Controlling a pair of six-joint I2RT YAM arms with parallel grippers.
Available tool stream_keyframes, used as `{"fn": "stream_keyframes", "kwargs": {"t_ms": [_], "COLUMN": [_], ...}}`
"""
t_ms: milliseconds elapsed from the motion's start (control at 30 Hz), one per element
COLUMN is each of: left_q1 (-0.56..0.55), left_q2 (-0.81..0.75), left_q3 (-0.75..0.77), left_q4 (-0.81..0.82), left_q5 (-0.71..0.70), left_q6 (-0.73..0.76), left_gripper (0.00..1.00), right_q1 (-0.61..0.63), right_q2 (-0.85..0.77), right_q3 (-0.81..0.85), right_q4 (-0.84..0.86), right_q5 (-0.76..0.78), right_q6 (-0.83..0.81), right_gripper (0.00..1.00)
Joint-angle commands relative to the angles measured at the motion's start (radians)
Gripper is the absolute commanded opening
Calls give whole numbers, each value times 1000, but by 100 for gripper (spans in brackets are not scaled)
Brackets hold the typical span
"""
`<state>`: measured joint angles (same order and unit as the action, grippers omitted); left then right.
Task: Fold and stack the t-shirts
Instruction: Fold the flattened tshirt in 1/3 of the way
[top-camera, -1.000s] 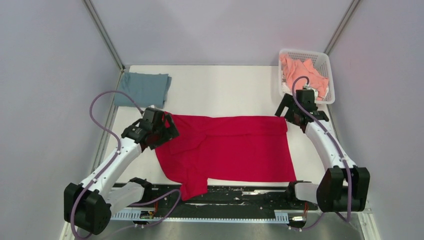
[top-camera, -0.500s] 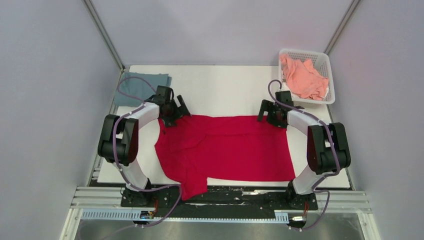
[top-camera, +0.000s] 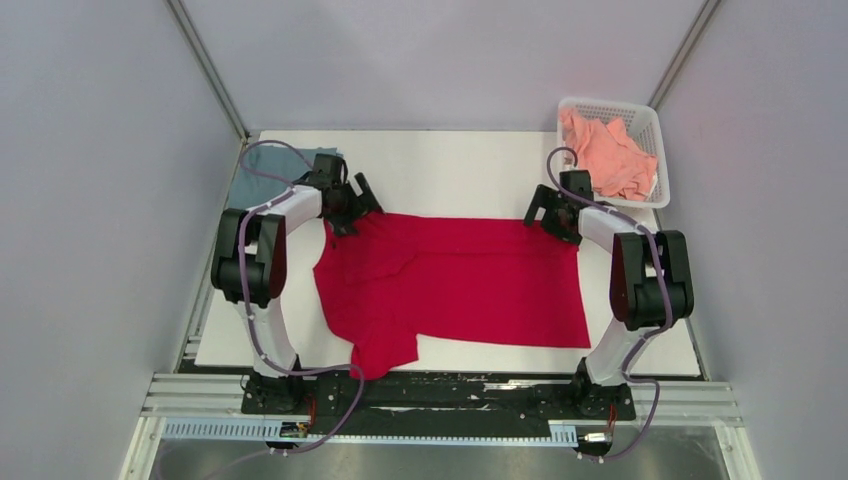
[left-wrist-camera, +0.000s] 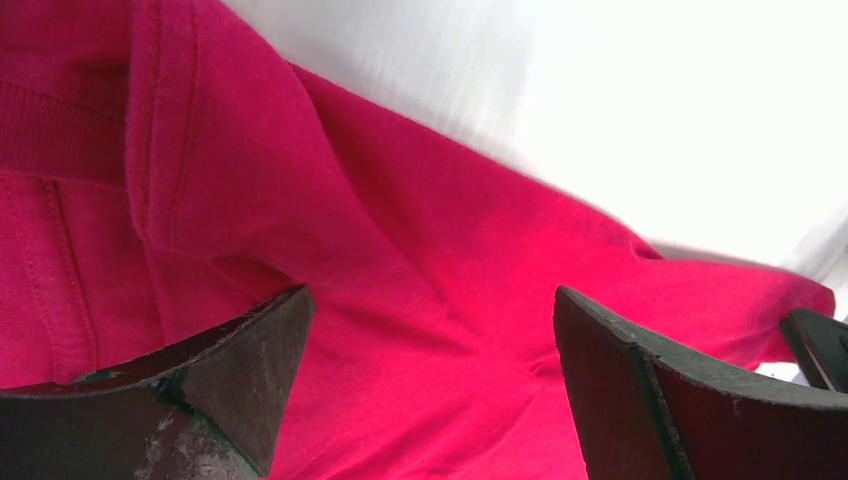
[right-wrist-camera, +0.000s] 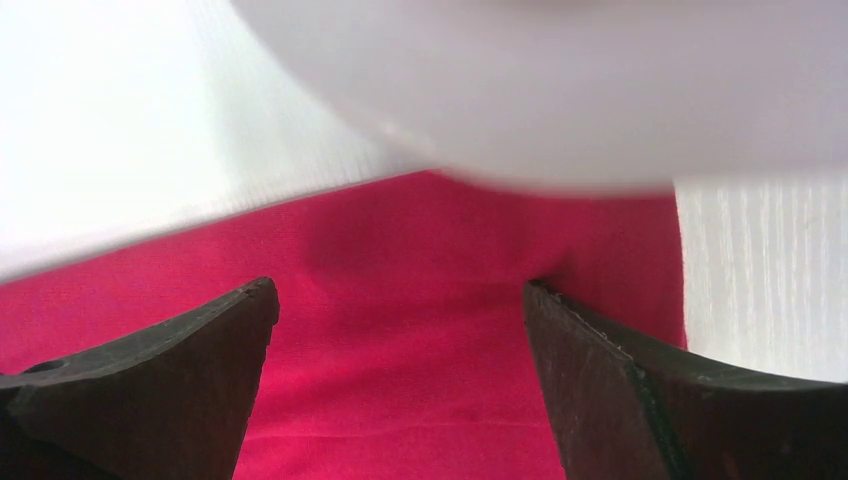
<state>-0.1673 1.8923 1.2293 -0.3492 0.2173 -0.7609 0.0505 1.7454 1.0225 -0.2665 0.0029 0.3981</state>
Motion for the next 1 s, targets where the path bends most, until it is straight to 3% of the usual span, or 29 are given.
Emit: {"fn": "stream_keyframes", "kwargs": {"t_ms": [0, 300, 467, 600, 767, 967], "left_q1": [19, 41, 38, 23, -58, -215], "left_q2": [143, 265, 172, -46, -433, -772], "left_q3": [89, 317, 309, 197, -130, -427], "left_q4": [-67, -154, -162, -154, -137, -307], "left_q5": [-52, -45, -24, -64, -180, -295], "left_q6": [22, 63, 101, 96, 36, -96], "left_gripper": [100, 100, 100, 100, 100, 100], "right_q1": [-15, -19, -1, 62, 122, 128], "right_q2": [89, 142, 49, -93, -360, -654], "right_q3": [76, 170, 148, 38, -178, -354], "right_q4": [-24, -19, -22, -24, -36, -75], "right_q5": [63, 65, 26, 68, 122, 145], "right_q6": [-11, -26, -39, -13, 59, 135], "right_gripper": [100, 100, 100, 100, 100, 100]}}
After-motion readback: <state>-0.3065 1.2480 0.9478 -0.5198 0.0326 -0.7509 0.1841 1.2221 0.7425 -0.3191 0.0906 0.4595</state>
